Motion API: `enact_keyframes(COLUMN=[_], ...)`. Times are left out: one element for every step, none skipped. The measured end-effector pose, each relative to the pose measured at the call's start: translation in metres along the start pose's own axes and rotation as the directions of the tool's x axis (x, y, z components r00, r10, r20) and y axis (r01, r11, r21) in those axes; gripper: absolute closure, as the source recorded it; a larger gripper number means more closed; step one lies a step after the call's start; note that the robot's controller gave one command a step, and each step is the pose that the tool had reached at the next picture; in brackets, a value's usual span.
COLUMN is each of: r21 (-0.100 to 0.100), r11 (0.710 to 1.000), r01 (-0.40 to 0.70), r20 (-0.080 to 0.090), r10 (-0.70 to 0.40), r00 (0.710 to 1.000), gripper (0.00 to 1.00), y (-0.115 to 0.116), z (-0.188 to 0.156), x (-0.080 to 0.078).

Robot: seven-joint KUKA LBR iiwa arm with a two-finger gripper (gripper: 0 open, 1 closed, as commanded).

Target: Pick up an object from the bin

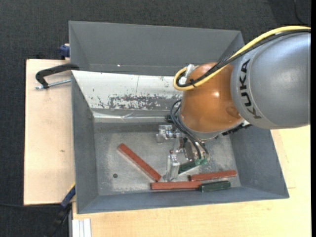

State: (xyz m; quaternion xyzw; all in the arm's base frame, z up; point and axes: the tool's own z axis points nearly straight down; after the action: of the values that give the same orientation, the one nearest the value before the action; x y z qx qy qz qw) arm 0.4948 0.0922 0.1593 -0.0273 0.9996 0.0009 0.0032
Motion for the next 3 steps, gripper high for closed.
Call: enact_keyframes(r21=[0.001, -0.001, 0.000], r11=[0.990, 0.957, 0.949], r01=[-0.138, -0.290, -0.317], r20=[-0.005, -0.005, 0.000], r10=[0.138, 0.290, 0.317], r00=[0.990, 0.957, 0.949], gripper=[0.00, 0.00, 1.00], y=[0.050, 0.049, 0.067], z=[0.011, 0.039, 0.087], x=[-0.004, -0.006, -0.017])
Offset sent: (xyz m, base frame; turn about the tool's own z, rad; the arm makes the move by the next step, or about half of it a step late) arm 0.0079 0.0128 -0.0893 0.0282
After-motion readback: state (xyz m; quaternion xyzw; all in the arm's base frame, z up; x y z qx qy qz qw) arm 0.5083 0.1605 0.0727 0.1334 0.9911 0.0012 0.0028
